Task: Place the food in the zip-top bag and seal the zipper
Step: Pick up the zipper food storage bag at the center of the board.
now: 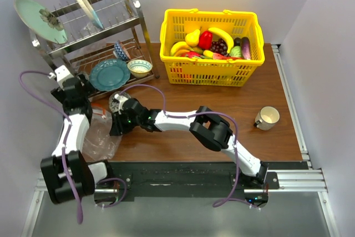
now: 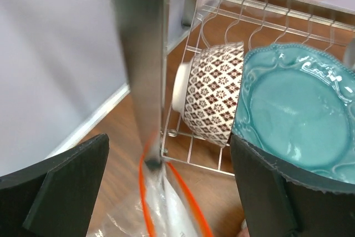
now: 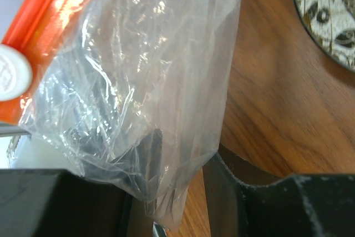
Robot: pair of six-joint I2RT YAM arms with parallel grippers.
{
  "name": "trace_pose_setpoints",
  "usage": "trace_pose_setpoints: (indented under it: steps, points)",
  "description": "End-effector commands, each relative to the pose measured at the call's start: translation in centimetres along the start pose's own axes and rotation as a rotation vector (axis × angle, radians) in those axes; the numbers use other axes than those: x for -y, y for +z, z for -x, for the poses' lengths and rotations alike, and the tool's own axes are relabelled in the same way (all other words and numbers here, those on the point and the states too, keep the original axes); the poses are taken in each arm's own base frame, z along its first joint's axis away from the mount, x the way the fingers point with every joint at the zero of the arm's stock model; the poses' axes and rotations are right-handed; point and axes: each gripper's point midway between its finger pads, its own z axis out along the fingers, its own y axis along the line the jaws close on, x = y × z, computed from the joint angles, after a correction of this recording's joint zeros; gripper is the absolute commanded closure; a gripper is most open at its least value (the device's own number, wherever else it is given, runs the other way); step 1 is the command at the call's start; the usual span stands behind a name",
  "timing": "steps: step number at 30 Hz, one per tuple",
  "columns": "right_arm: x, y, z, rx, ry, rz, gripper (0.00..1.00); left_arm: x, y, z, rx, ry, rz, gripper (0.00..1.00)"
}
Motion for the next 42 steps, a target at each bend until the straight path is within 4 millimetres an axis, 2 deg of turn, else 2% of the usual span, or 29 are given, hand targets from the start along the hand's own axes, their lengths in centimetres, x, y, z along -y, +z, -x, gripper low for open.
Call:
trace_pose_setpoints:
  steps: [1, 4, 11, 12, 14, 15, 17, 18, 20, 25, 31, 32, 34, 35, 37, 38, 42]
  points:
    - [-1.8, 0.2, 0.8, 0.028, -0.034, 0.068, 0.62, -0.2, -1.6, 4.6, 0.295, 0.023, -0.05, 0.05]
    - [-1.6, 0.0, 0.7, 0.022, -0.042, 0.063, 0.63, -0.4, -1.6, 5.9, 0.335, 0.033, -0.032, 0.06]
    - [-1.8, -0.2, 0.7, 0.016, -0.061, 0.065, 0.64, -0.1, 0.8, 6.5, 0.295, 0.055, 0.022, 0.16]
    - [-1.9, -0.3, 0.8, 0.017, -0.062, 0.066, 0.64, 0.0, 1.0, 7.2, 0.302, 0.052, 0.029, 0.19]
    - [-2.0, -0.4, 0.9, 0.018, -0.066, 0.064, 0.66, -0.4, 1.4, 7.2, 0.296, 0.062, 0.061, 0.38]
    - [-1.9, -0.5, 0.9, 0.019, -0.064, 0.063, 0.67, -0.4, 1.4, 7.5, 0.298, 0.061, 0.07, 0.56]
    - [-1.9, -0.4, 0.9, 0.02, -0.063, 0.064, 0.68, -0.2, 1.3, 7.6, 0.299, 0.082, 0.053, 0.81]
    - [-2.0, -0.3, 0.9, 0.02, -0.064, 0.066, 0.7, -0.1, 1.2, 7.7, 0.3, 0.083, 0.048, 1.0]
    - [-1.7, 0.0, 0.8, 0.013, -0.063, 0.063, 0.72, -0.4, 0.8, 7.7, 0.32, 0.074, 0.048, 1.0]
    - [-1.0, 0.4, 0.2, -0.009, -0.053, 0.037, 0.8, -0.6, -0.2, 9.7, 0.385, 0.083, 0.058, 1.0]
    - [0.2, 0.8, -0.7, -0.049, -0.043, -0.007, 0.9, 1.0, -1.2, 13.1, 0.442, 0.105, 0.051, 1.0]
    - [0.2, 0.9, -0.7, -0.055, -0.042, -0.009, 0.92, 1.4, -1.5, 14.3, 0.464, 0.097, 0.049, 1.0]
    - [0.4, 0.9, -0.8, -0.062, -0.041, -0.017, 0.92, 1.9, -1.9, 15.1, 0.469, 0.123, 0.055, 1.0]
    - [0.2, 1.0, -0.7, -0.061, -0.041, -0.016, 0.93, 2.1, -2.4, 16.4, 0.488, 0.114, 0.054, 1.0]
    - [0.4, 1.1, -0.6, -0.068, -0.033, -0.031, 0.94, 2.4, -2.5, 16.9, 0.483, 0.117, 0.05, 1.0]
    - [0.3, 1.2, -0.6, -0.07, -0.031, -0.033, 0.95, 2.5, -2.8, 17.9, 0.496, 0.108, 0.048, 1.0]
    - [0.5, 1.5, -0.4, -0.081, -0.023, -0.05, 0.96, 2.7, -3.0, 18.5, 0.5, 0.112, 0.042, 1.0]
